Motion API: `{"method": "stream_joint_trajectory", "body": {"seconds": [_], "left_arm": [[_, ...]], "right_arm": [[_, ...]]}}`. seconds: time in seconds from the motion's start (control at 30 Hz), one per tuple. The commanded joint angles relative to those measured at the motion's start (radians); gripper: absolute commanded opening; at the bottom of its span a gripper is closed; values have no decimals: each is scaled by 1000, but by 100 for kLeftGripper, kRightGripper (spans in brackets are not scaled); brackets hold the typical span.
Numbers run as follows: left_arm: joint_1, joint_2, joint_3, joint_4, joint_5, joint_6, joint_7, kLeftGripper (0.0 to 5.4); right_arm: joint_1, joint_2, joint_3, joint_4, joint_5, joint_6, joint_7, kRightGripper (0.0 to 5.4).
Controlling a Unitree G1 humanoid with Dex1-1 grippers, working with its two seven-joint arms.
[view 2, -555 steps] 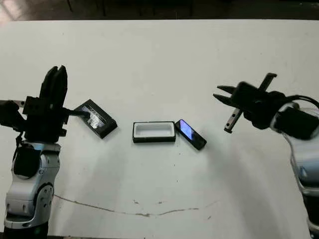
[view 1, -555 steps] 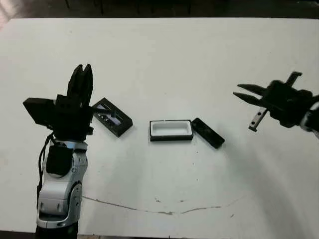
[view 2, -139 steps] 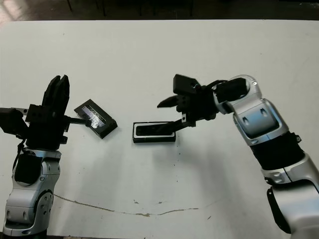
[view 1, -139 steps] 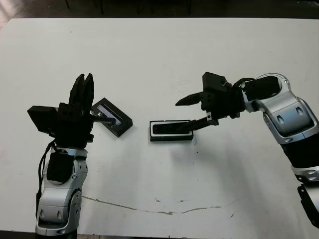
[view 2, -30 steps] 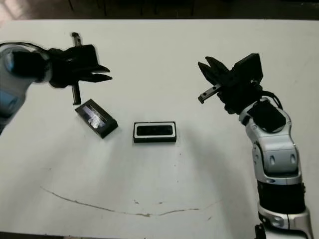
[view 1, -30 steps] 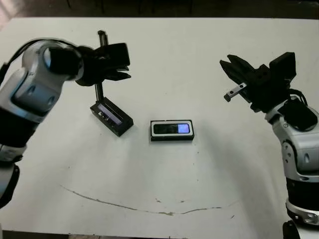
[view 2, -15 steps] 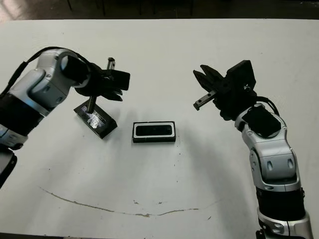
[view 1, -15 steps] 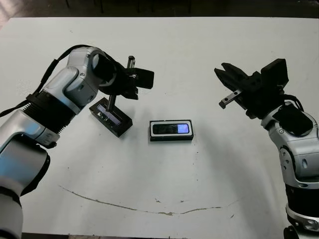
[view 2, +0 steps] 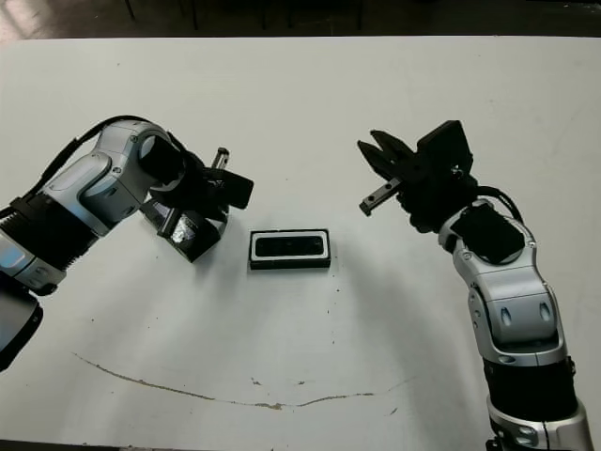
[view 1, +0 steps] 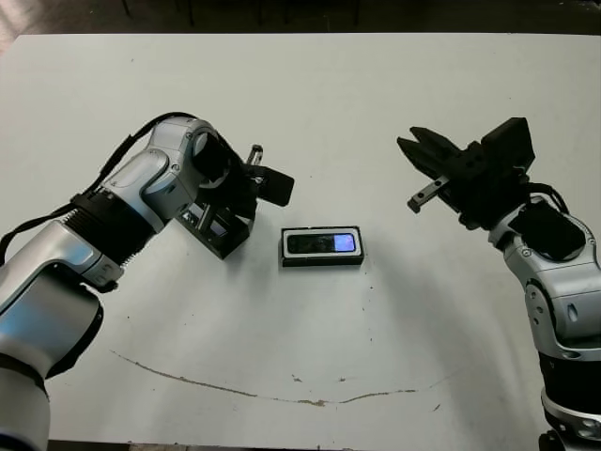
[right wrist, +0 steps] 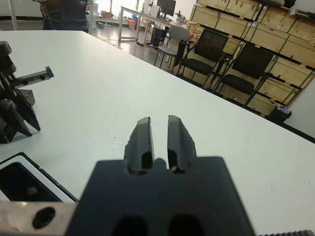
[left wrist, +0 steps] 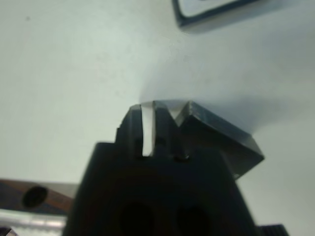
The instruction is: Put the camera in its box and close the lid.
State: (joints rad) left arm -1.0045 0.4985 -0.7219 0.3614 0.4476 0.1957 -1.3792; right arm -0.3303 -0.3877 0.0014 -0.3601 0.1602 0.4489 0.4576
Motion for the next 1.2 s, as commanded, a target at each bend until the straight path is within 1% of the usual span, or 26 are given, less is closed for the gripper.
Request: {"method": "stream_joint_trajectory", "body": {"seconds": [0.03, 0.13, 0.2, 0.27, 0.37, 0.53, 0.77, 0.9, 1.0, 1.03, 1.13, 1.2], "left_arm": [[77, 23, -63, -14, 32, -23, -73, 0], [86, 53, -64, -56, 35, -33, -119, 0], [98, 81, -54, -96, 24, -40, -150, 0], [114, 116, -43, -160, 15, -11, -198, 0], [125, 175, -61, -240, -24, 20, -234, 0], [130, 281, -103, -363, -94, 58, -235, 0], [154, 396, -105, -405, -172, 90, -235, 0], [168, 428, -101, -425, -208, 98, -235, 0], [194, 418, -38, -464, -233, 167, -235, 0], [213, 411, 8, -489, -255, 193, -215, 0], [272, 395, 169, -585, -350, 270, -138, 0], [311, 378, 291, -639, -446, 346, -92, 0]], "right_arm": [[24, -4, 11, -5, 4, 23, -1, 1], [24, -2, 12, -12, 5, 34, -5, 1], [23, -4, 13, -16, 4, 39, -4, 1], [21, -4, 13, -13, 4, 34, -1, 1], [16, -6, 17, -8, -1, 26, 2, 1], [11, -12, 21, -1, 2, 27, 10, 1], [13, -28, 26, -2, -2, 29, 15, 1], [11, -30, 25, 3, 3, 34, 21, 1], [8, -31, 28, 4, 2, 37, 22, 1], [8, -30, 27, 5, 4, 37, 22, 1], [10, -29, 29, 2, 3, 37, 22, 1], [12, -30, 30, -2, 2, 39, 22, 1]]}}
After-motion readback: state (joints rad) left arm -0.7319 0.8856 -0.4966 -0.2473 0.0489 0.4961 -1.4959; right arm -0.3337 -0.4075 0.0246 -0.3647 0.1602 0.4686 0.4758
